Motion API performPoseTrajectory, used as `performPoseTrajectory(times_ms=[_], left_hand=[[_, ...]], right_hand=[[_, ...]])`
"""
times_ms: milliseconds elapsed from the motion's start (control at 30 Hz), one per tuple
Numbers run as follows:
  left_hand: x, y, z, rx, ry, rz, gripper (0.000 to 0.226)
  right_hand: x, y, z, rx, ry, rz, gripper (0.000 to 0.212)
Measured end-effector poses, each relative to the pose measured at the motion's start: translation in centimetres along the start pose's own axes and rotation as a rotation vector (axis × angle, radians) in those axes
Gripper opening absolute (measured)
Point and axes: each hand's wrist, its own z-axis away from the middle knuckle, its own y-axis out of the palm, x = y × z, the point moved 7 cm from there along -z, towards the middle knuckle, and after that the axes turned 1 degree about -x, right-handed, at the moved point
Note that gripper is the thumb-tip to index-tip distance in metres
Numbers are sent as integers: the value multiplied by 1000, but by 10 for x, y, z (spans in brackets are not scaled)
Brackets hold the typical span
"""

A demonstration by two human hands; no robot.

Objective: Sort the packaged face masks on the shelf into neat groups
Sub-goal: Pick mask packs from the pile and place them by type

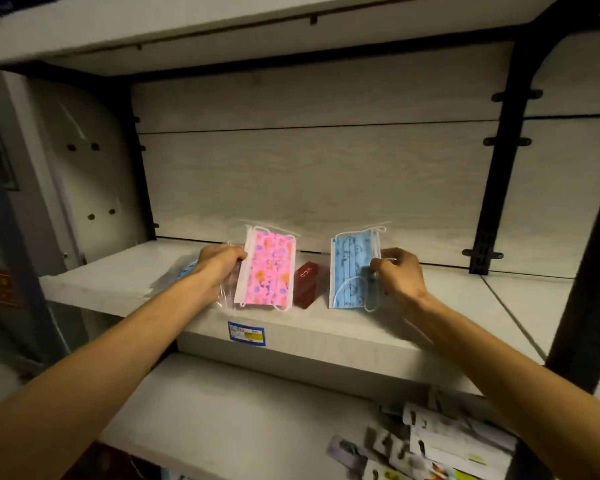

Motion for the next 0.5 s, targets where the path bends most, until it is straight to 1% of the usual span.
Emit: performPoseTrajectory(times_ms=[133,233,367,500], left_hand=[[-6,4,-30,46,54,19,23],[-9,-14,-62,61,77,-2,25],[-15,-61,-114,26,120,-46,30],[-19,-127,-166,-53,178,-159,32]], right_hand=[[8,13,-17,-12,16,-48,17],[14,40,-25,-4,28,-112,16],[24,99,-27,-4,79,-190,19],[33,181,-24,100,106,-225,22]])
